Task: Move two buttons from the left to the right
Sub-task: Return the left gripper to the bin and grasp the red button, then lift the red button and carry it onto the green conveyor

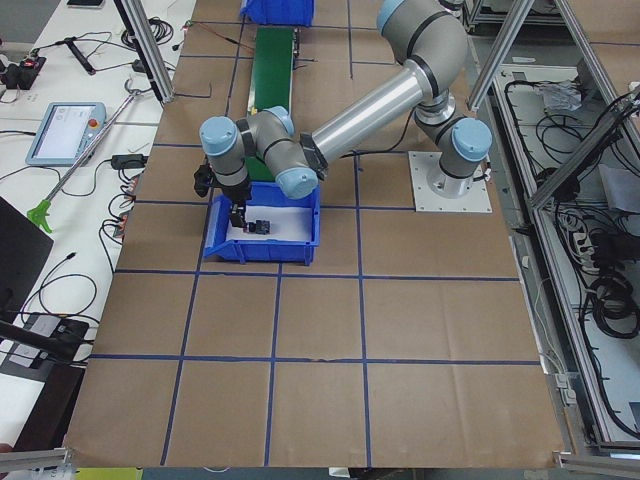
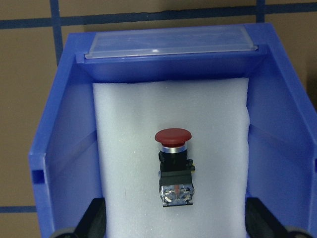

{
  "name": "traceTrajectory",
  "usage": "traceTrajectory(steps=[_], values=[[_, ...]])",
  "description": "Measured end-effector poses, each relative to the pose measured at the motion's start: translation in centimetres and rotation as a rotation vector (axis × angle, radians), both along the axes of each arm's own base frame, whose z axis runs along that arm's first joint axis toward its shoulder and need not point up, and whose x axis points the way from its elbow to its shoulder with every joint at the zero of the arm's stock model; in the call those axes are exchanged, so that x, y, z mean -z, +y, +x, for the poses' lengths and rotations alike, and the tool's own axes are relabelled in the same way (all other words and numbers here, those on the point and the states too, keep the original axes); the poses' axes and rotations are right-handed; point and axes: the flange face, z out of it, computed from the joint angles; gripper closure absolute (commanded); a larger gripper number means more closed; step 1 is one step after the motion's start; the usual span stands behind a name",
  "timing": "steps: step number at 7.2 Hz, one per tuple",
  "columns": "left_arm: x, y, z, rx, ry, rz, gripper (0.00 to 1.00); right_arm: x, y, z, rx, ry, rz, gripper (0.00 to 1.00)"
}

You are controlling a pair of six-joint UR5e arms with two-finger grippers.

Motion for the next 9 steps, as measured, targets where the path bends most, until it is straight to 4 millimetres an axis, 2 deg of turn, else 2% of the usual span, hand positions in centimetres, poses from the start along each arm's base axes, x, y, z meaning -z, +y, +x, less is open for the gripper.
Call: traceTrajectory(steps=[2, 5, 7, 8, 9], values=[[3.3, 0.6, 0.0, -0.006, 0.001, 0.0, 0.01, 0.0, 0.0, 0.0, 0.0, 0.001, 0.001, 0.0], [6.1, 1.1, 0.6, -0.016, 0.019, 0.031, 0.01, 0.0, 0.1, 0.1, -0.002, 0.0, 0.001, 0.0], [7.0, 1.2, 1.2, -0.027, 0.026, 0.042, 0.31, 0.0, 0.1, 0.1, -0.002, 0.001, 0.0, 0.0], [6.9, 1.2, 1.2, -0.036, 0.024, 0.042, 0.36, 0.0, 0.0, 0.1, -0.002, 0.0, 0.0, 0.0], [6.6, 1.1, 1.2, -0.047, 0.019, 0.039, 0.48, 0.0, 0.0, 0.1, -0.003, 0.0, 0.0, 0.0]])
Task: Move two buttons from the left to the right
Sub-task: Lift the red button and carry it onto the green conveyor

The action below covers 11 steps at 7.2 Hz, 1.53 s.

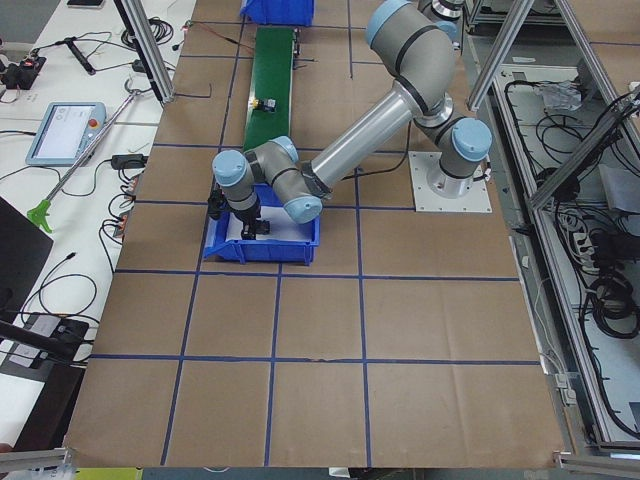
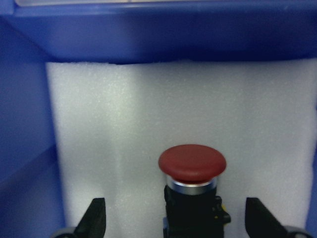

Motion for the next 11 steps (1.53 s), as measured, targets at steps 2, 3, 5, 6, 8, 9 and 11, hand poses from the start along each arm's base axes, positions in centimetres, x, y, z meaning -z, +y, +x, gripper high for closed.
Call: traceTrajectory(steps=[2, 3, 5, 6, 8, 9, 11], values=[[-0.6, -0.1, 0.0, -0.01, -0.005, -0.004, 0.72, 0.1, 0.0, 0.1, -0.002, -0.001, 0.002, 0.0], [-0.7, -0.1, 0.0, -0.012, -0.005, -0.004, 0.8, 0.1, -0.1, 0.0, -0.002, -0.001, 0.003, 0.0], [-1.6, -0.4, -0.1, -0.007, -0.011, -0.014, 0.87, 0.1, -0.1, 0.0, -0.002, -0.003, 0.003, 0.0], [-2.2, -0.5, -0.2, -0.003, -0.015, -0.021, 0.9, 0.2, 0.0, 0.1, -0.002, -0.004, 0.005, 0.0], [-4.8, -0.2, -0.5, 0.003, -0.024, -0.037, 0.91, 0.5, 0.1, 0.1, -0.003, -0.004, 0.011, 0.0], [-7.1, 0.3, -0.9, 0.006, -0.029, -0.046, 0.91, 0.7, 0.1, 0.1, -0.003, -0.005, 0.016, 0.0], [-13.0, 1.7, -2.0, 0.009, -0.03, -0.052, 0.91, 1.3, 0.3, 0.1, -0.003, -0.005, 0.026, 0.0]])
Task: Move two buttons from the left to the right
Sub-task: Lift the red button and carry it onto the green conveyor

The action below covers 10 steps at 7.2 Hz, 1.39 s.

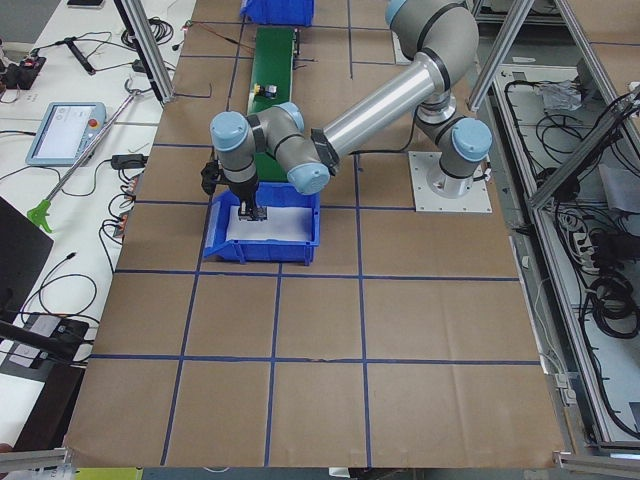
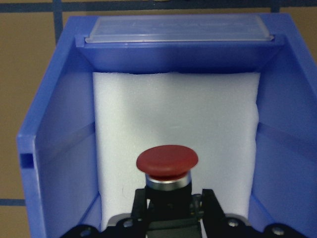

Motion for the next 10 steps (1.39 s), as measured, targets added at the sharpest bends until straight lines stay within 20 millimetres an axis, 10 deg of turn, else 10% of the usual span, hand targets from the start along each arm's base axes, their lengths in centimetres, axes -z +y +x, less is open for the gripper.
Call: traceTrajectory(steps=[4, 7, 10], values=[[-6.8, -1.3, -7.7, 0.019, 0.005, 0.014, 0.91, 0.2, 0.0, 0.0, 0.001, -0.001, 0.001, 0.0], [-5.6, -2.3, -19.4, 0.033, 0.0, 0.039, 0.91, 0.2, -0.1, 0.0, -0.001, -0.002, -0.004, 0.0], [-0.3, -1.2, -23.6, 0.039, 0.006, 0.07, 0.91, 0.3, -0.1, 0.1, -0.001, -0.004, -0.006, 0.0]])
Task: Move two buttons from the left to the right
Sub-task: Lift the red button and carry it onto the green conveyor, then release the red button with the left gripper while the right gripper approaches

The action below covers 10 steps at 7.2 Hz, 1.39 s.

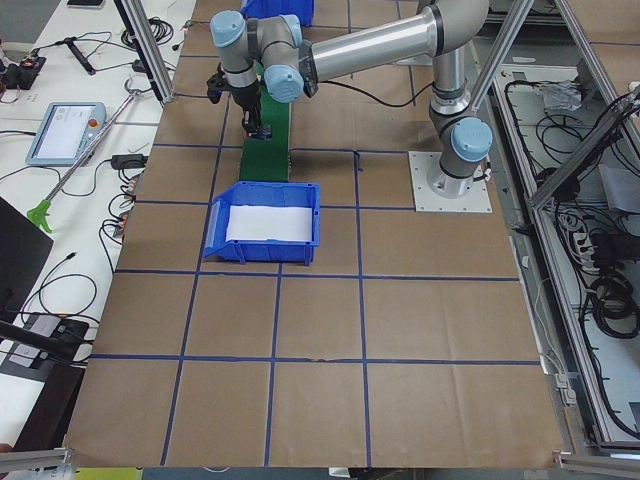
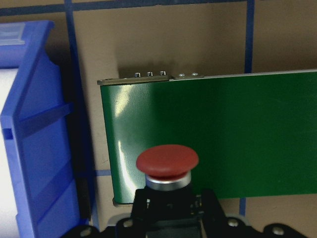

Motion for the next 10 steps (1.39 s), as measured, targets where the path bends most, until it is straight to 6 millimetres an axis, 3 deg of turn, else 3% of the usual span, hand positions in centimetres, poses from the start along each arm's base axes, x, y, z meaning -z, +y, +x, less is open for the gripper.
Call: traceTrajectory(steps=[3, 6, 7, 8, 9, 10], values=[[4.3, 1.0, -0.3, 0.014, 0.001, 0.002, 0.91, 0.2, -0.1, 0.0, 0.001, -0.001, 0.001, 0.0], [7.2, 0.4, -0.1, 0.046, -0.001, -0.009, 0.9, 0.2, -0.2, 0.0, 0.002, -0.001, 0.0, 0.0], [7.6, 0.1, 0.0, 0.055, -0.003, -0.021, 0.78, 0.3, -0.3, 0.0, 0.003, -0.002, -0.002, 0.0], [7.8, -0.1, 0.1, 0.062, -0.005, -0.03, 0.22, 0.3, -0.7, 0.0, 0.006, -0.003, -0.019, 0.0], [7.9, -0.2, 0.1, 0.063, -0.005, -0.034, 0.0, 0.7, -2.0, 0.1, 0.009, -0.004, -0.054, 0.0], [7.9, -0.2, 0.2, 0.061, -0.006, -0.036, 0.0, 1.9, -3.9, 0.2, 0.01, -0.005, -0.083, 0.0]])
